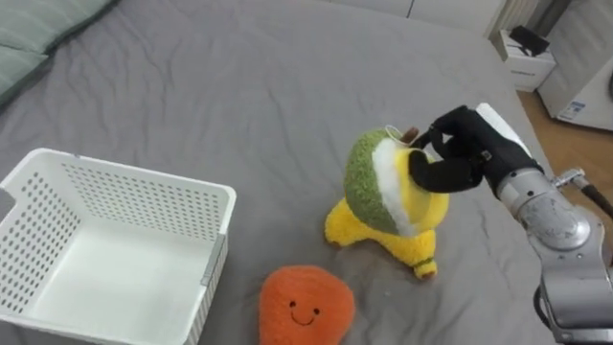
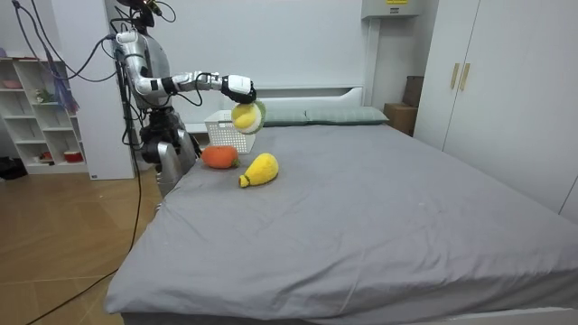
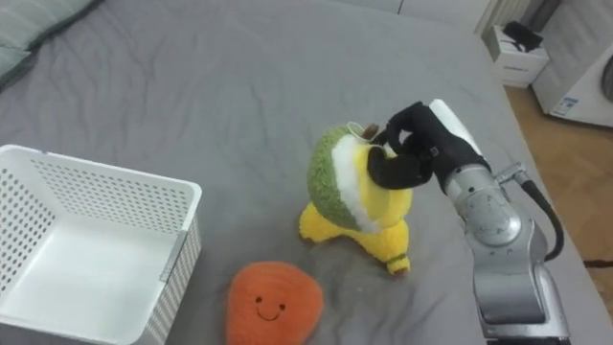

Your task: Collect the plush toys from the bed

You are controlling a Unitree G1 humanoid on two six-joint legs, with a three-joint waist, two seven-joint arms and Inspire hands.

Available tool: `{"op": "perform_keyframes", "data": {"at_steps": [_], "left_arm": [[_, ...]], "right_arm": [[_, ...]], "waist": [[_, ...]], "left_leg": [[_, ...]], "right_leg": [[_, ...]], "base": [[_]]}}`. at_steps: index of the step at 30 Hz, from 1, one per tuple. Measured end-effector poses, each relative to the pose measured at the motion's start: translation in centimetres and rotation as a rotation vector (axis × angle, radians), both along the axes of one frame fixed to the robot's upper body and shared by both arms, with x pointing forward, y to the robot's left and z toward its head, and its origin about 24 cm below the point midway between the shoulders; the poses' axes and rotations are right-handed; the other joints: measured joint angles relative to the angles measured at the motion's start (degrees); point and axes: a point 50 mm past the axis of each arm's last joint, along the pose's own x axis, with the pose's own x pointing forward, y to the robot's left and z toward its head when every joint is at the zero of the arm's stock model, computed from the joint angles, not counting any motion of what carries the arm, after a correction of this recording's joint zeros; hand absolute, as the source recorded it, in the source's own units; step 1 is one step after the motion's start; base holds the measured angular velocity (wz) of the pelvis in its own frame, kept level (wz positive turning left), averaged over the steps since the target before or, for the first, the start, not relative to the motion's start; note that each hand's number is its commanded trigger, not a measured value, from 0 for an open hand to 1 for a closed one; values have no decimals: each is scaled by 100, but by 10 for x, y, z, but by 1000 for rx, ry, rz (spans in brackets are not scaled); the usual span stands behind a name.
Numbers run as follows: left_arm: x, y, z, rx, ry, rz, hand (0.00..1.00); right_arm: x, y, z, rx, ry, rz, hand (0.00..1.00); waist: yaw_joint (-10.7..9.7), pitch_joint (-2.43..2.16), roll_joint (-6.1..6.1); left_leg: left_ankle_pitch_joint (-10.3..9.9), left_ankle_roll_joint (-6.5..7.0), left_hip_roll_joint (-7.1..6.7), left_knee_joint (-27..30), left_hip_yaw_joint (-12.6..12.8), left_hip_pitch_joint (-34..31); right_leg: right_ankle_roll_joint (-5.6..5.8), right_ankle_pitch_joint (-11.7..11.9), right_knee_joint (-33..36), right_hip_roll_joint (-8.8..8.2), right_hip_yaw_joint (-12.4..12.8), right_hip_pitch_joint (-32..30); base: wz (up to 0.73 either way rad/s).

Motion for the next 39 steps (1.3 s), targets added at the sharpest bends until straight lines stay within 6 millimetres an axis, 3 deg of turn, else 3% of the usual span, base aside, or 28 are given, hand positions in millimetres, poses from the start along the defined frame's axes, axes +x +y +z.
{"op": "perform_keyframes", "data": {"at_steps": [7,10,16,22,33,38,39], "left_arm": [[4,0,1,3,-13,-5,0],[8,0,2,2,-21,-9,0],[20,0,3,6,-48,-19,0],[20,0,3,3,-26,-26,0],[23,1,4,0,-10,-36,0],[25,4,6,13,7,-78,0],[27,5,7,16,9,-83,0]], "right_arm": [[16,24,19,-11,-53,84,100],[19,34,22,-5,-52,122,100],[20,50,18,22,-35,179,100],[31,71,27,11,-52,232,100],[37,94,20,-10,-9,282,100],[42,109,16,-48,29,325,100],[44,110,15,-44,35,323,100]], "waist": [[211,-8,-13],[411,-14,-32],[663,47,-156],[1074,44,-220],[1372,73,-352],[1465,63,-367],[1557,55,-378]], "left_leg": [[38,7,-19,24,-146,-91],[51,6,-26,23,-184,-100],[113,21,-108,38,-490,-235],[126,17,-131,131,-657,-357],[159,16,-201,274,-1021,-549],[164,9,-243,415,-1244,-720],[178,7,-246,415,-1249,-733]], "right_leg": [[0,0,-6,-34,-241,-11],[0,0,-14,-37,-296,0],[0,0,-90,-85,-534,31],[1,0,-111,-101,-763,-9],[1,0,-109,-121,-932,47],[2,0,-106,-131,-1127,20],[2,0,-103,-136,-1152,-20]], "base": [[12],[7],[24],[15],[18],[23],[11]]}}
